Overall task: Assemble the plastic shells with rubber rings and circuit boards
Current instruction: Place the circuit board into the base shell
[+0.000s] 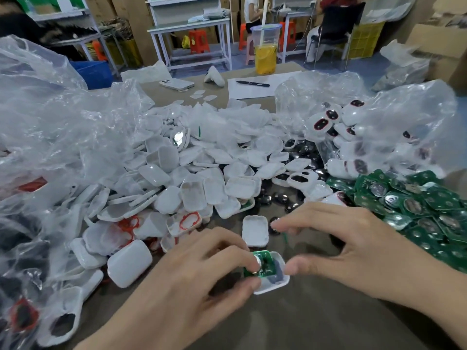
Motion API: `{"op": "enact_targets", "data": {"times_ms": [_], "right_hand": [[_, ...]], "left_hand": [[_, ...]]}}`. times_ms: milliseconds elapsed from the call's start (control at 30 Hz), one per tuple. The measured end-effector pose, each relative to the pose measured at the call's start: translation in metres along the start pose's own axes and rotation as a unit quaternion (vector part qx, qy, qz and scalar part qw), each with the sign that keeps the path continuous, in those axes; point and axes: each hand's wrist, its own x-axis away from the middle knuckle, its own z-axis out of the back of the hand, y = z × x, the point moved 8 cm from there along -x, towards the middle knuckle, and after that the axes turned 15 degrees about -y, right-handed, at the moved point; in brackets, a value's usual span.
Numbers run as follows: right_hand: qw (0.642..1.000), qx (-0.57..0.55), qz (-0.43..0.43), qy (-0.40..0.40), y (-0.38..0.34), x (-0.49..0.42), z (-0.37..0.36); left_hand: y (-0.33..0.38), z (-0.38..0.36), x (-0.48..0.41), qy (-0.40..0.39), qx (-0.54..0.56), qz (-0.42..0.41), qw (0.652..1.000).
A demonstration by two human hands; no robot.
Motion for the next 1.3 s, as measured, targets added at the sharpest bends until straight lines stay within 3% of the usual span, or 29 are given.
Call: {"op": "enact_targets", "data": {"times_ms": [100, 200, 933, 1300], "right_hand": [[0.995, -0.025, -0.02, -0.098, 0.004, -0.004, -0.017], [0.991, -0.007, -0.021, -0.133, 0.006, -0.005, -0.026], [0.988, 0.021, -0.026, -0.15, 0.003, -0.008, -0.03], [0.988, 0.019, -0.019, -0.152, 0.001, -0.008, -0.03]], "left_hand": [[0.003, 0.0, 0.0, -0.003, -0.009, -0.005, 1.0], [0.005, 0.0, -0.001, 0.013, -0.007, -0.006, 1.0], [0.004, -0.012, -0.006, -0.033, -0.009, 0.003, 0.999], [0.003, -0.015, -0.007, -0.016, -0.013, -0.01, 1.0]]}}
